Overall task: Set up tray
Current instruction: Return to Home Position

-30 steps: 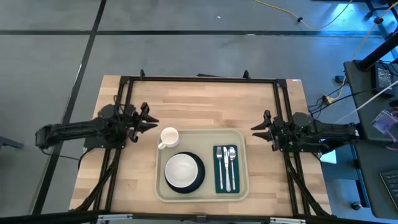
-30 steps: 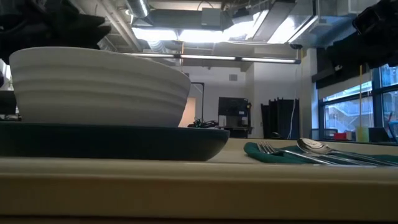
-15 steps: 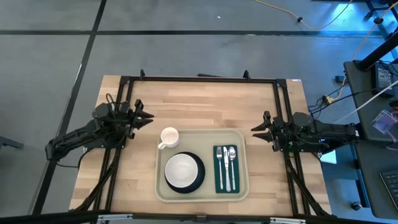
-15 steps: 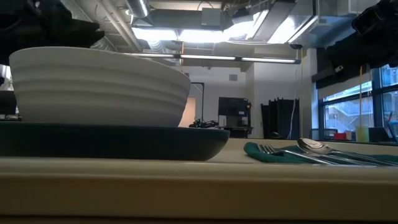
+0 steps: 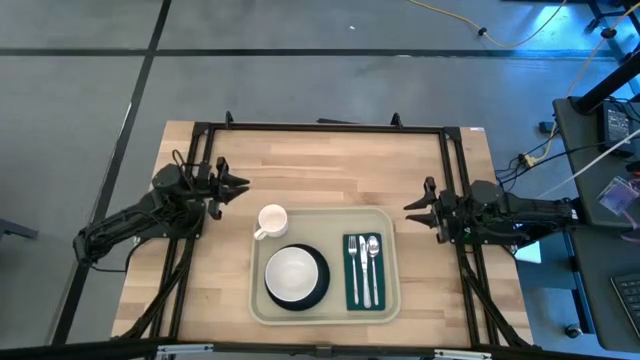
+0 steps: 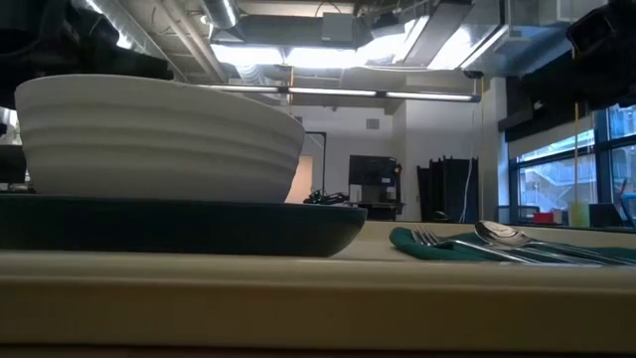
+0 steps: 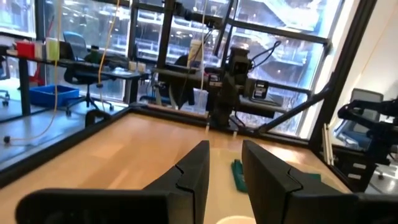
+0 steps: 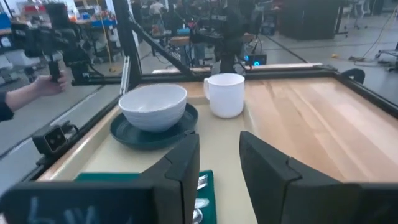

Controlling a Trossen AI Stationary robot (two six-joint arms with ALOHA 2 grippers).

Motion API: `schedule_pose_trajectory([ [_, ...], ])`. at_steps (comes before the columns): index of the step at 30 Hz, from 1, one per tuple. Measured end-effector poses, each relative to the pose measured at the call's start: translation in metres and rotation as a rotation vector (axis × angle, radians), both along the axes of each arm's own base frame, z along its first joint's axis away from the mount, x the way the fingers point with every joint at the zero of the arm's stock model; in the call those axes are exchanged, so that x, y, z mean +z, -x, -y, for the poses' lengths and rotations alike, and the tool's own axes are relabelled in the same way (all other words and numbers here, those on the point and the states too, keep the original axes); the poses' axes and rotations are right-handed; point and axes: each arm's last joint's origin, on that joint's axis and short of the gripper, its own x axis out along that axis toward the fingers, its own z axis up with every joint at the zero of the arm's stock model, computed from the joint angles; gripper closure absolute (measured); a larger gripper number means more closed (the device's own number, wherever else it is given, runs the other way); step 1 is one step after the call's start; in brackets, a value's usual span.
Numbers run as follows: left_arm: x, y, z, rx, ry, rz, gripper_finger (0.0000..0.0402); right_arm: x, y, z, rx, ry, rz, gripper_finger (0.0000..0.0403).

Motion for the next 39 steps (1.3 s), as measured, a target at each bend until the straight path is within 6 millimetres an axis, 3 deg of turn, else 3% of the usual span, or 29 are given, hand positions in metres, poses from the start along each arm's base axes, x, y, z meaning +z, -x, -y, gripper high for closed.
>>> schedule_pose_trajectory([
  [8, 0.000, 0.000, 0.000, 0.000, 0.000, 0.000, 0.0313, 0.000, 0.000, 0.000, -0.007, 0.026, 0.000, 0.0287],
  [15, 0.000, 0.000, 0.000, 0.000, -0.001, 0.000, 0.0313, 0.001, 0.001, 0.011, -0.395, 0.041, 0.003, 0.0287],
  [18, 0.000, 0.000, 0.000, 0.000, 0.000, 0.000, 0.0313, 0.001, 0.002, 0.014, -0.474, 0.051, 0.003, 0.0287],
  [39, 0.000, 0.000, 0.000, 0.000, 0.000, 0.000, 0.0313, 0.000, 0.002, 0.014, -0.487, 0.049, 0.001, 0.0287],
])
